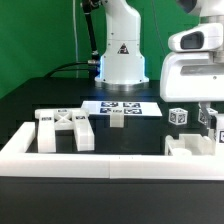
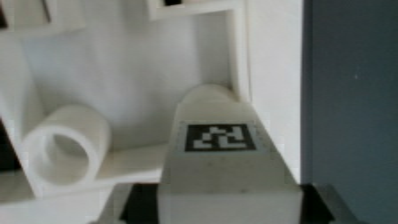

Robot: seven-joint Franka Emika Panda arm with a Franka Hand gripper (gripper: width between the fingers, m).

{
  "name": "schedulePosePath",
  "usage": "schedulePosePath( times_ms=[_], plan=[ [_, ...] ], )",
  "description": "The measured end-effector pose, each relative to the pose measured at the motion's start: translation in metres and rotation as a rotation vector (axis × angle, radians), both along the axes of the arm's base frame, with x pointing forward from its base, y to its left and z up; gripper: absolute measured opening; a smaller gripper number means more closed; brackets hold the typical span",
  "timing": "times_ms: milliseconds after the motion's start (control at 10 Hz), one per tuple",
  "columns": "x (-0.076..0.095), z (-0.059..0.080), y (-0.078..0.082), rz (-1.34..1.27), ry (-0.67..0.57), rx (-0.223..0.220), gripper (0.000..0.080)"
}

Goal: Assemble chair

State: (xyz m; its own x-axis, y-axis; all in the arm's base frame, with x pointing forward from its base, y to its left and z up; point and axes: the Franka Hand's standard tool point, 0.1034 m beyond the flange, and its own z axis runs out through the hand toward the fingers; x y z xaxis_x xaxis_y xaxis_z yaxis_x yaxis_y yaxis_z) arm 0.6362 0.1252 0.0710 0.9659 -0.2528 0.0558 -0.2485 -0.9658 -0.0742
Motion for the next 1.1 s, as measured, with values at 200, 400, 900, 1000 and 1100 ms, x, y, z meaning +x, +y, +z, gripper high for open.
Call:
schedulePosePath(
  times_ms=[200,400,900,1000,1100],
  plan=[
    [0.0002,-0.0001,-0.0013,-0.228,0.015,0.029,0.0289],
    [0.0003,0.0001,-0.0034,-0.379,0.028,0.042,0.0290],
    [-0.0007,-0.0006,-0.0001,-0.827,0.062,0.082,0.0291],
    [-0.0007,-0.0006,0.0000,-0.854,0.064,0.084,0.0291],
    [-0.0007,-0.0006,0.0002,-0.885,0.066,0.086,0.0291]
  ],
)
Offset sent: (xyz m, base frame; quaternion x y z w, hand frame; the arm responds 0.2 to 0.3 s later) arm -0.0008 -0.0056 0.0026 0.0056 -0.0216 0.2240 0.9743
